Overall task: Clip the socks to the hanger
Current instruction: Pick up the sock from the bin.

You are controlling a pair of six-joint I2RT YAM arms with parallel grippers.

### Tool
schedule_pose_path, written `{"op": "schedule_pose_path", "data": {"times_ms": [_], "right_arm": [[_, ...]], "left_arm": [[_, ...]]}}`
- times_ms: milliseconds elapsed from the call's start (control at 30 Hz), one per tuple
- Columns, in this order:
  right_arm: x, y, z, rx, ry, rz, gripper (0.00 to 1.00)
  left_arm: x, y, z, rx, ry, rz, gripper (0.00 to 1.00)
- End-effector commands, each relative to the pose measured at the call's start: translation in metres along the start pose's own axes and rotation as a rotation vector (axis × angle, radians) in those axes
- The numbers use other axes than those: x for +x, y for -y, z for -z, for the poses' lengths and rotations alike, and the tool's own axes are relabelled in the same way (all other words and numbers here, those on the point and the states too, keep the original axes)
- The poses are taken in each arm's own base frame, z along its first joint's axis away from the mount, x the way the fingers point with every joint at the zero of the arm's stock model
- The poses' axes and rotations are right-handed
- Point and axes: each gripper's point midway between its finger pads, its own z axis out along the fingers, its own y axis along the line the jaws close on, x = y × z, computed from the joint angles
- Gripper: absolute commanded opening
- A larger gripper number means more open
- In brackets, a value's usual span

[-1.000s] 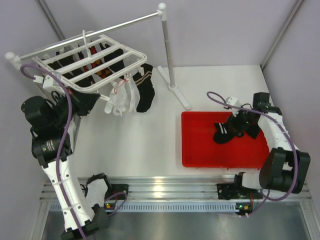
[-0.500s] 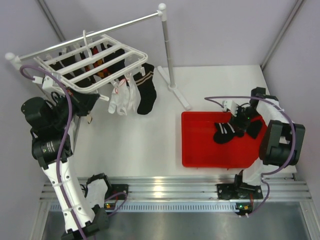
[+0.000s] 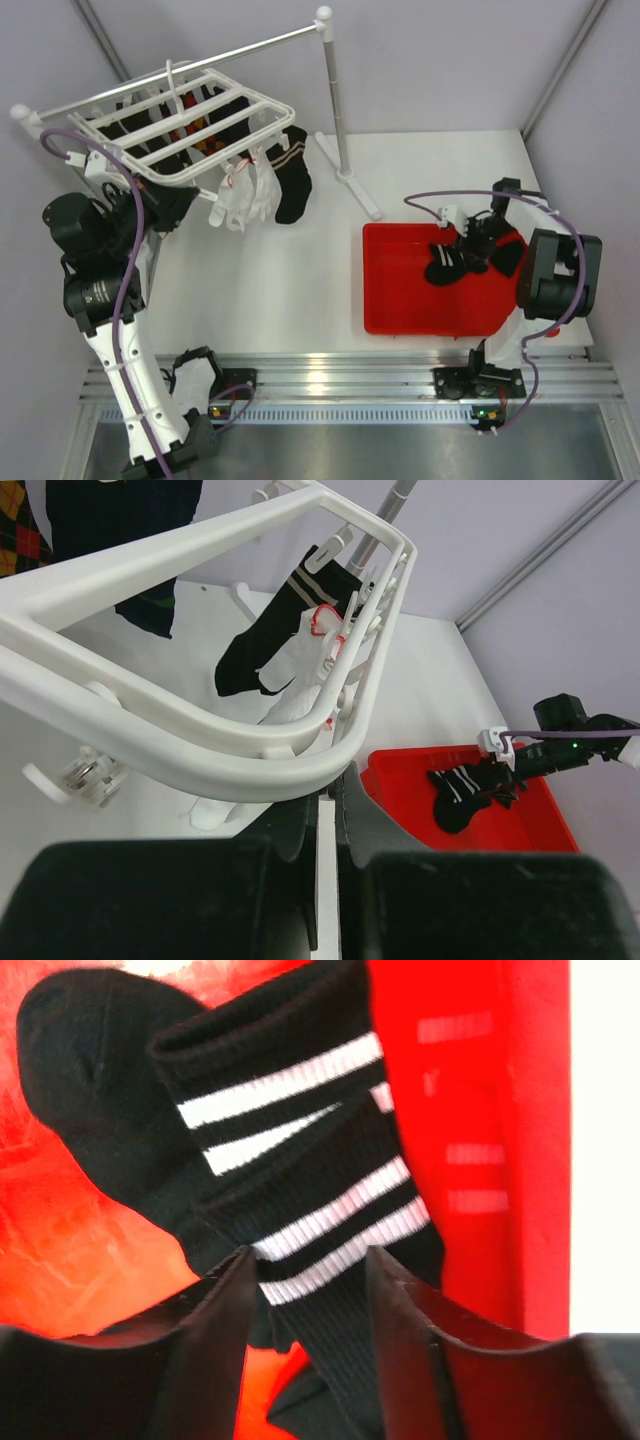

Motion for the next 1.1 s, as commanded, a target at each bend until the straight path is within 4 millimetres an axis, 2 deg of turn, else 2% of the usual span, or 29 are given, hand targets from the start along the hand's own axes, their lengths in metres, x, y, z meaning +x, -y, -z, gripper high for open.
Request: {"op": "schedule_pose_path", "data": {"times_ms": [0,100,167,267,467,600,767,800,867,900,933,967,1000,1033,1067], "right_arm": [[-0.011,0.015,-0.001,0.017,0.021,0.02,0.45],[-0.015,0.016,-0.001,0.009,0.034,0.008,0.31],[-0.017,0.013,0.002,-0.003,0.038,-0.001,0.15],[-0.021,0.008,0.009,0.003,0.044,-0.003,0.0],[-0.033,0.0,0.039,0.038,0.078,-0.006,0.0],[-0.06,0.007,0.075,0.093,0.151,-0.032,0.0],[-0.095,0.009,0.11,0.128,0.263,-0.082,0.0],[-0.11,0.011,0.122,0.144,0.316,-0.105,0.0],[-0.133,0.007,0.132,0.143,0.377,-0.118,0.0],[-0.152,0.004,0.143,0.149,0.438,-0.15,0.0],[-0.17,-0.002,0.145,0.137,0.471,-0.141,0.0],[-0.186,0.003,0.15,0.166,0.511,-0.124,0.0],[-0.202,-0.004,0.158,0.163,0.554,-0.168,0.0],[-0.228,-0.018,0.158,0.134,0.592,-0.136,0.0],[-0.25,-0.018,0.171,0.161,0.663,-0.158,0.0]], "left_arm": [[-0.006,-0.003,-0.003,-0.002,0.014,-0.033,0.0],[-0.006,-0.003,-0.003,-0.005,0.016,-0.034,0.0],[-0.006,-0.004,-0.003,-0.004,0.014,-0.036,0.0],[-0.006,-0.005,-0.004,-0.007,0.012,-0.036,0.0],[-0.006,-0.004,-0.004,0.0,0.012,-0.05,0.0],[-0.007,-0.003,-0.004,0.004,0.01,-0.051,0.0],[-0.008,-0.001,-0.005,0.014,0.011,-0.045,0.0],[-0.008,-0.001,-0.005,0.016,0.014,-0.044,0.0],[-0.008,-0.001,-0.006,0.02,0.016,-0.034,0.0],[-0.008,0.0,-0.006,0.026,0.015,-0.031,0.0],[-0.007,-0.001,-0.007,0.027,0.012,-0.026,0.0],[-0.008,-0.001,-0.007,0.03,0.015,-0.022,0.0],[-0.008,-0.001,-0.007,0.03,0.015,-0.021,0.0],[-0.009,0.0,-0.007,0.033,0.019,-0.025,0.0],[-0.009,0.001,-0.007,0.034,0.02,-0.026,0.0]]}}
